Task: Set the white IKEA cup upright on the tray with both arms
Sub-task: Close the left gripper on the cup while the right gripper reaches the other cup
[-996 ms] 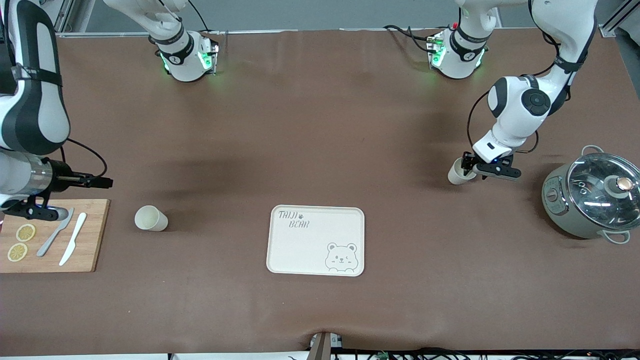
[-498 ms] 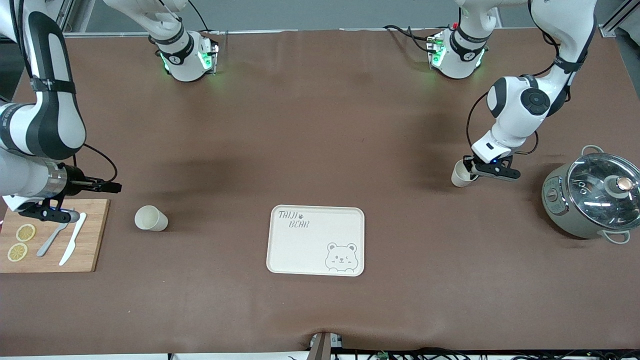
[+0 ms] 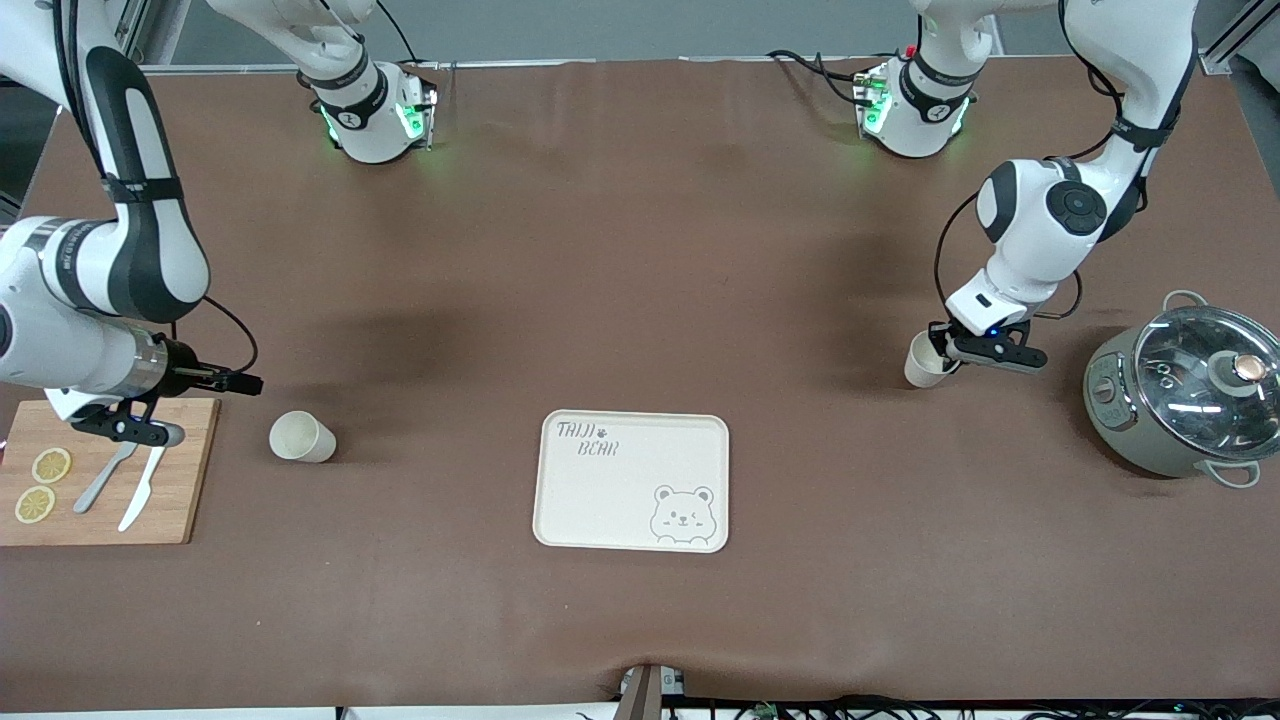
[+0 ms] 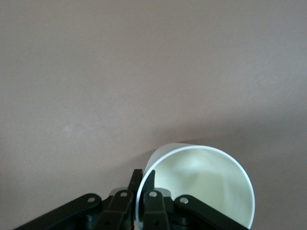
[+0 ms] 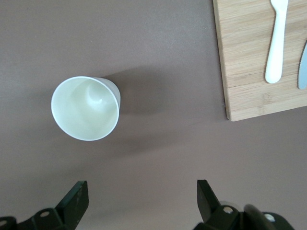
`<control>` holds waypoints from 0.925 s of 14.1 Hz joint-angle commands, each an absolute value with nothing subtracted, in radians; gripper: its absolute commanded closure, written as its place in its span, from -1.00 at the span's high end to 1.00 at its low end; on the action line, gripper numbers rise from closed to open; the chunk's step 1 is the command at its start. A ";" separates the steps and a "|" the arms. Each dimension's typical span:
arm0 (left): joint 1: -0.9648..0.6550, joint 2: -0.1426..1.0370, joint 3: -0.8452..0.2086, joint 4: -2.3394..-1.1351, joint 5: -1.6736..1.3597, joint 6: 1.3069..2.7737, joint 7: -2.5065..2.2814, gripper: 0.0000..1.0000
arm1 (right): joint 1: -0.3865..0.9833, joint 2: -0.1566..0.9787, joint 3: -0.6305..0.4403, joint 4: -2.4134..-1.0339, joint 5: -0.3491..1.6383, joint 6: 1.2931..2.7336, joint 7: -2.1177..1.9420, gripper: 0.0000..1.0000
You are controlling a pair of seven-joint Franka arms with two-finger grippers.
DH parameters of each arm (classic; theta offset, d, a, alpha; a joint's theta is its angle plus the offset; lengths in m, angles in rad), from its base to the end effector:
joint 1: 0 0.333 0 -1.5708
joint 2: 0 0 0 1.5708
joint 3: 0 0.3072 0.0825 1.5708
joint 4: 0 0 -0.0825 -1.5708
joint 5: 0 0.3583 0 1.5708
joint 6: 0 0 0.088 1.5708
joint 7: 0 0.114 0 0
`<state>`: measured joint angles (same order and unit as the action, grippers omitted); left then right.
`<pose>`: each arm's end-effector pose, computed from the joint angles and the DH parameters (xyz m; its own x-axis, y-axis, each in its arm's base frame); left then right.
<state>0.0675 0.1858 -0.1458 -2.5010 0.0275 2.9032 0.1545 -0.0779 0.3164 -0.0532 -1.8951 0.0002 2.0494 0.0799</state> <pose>0.4782 -0.0404 0.2426 0.9445 -0.2467 0.2168 -0.2486 -0.9684 -0.0189 0.5742 -0.0743 0.3248 0.9651 -0.2079 -0.1591 -0.2059 -0.9781 0.0292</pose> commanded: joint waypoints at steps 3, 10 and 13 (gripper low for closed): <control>0.066 0.207 -0.209 -2.366 0.018 2.751 0.057 -1.00 | -0.086 0.291 -0.048 -1.976 0.005 2.161 0.097 1.00; 0.023 0.249 -0.227 -2.198 0.015 2.588 -0.037 -1.00 | -0.078 0.316 -0.046 -1.980 0.006 2.235 0.190 1.00; -0.023 0.262 -0.227 -2.142 0.015 2.550 -0.109 -1.00 | -0.078 0.374 -0.046 -1.976 0.008 2.342 0.192 1.00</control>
<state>0.0029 0.2423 -0.2226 -2.1967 0.0274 2.5867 -0.0643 -0.0765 0.3351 -0.0502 -1.9759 0.0004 2.2836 0.1737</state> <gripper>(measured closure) 0.952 0.000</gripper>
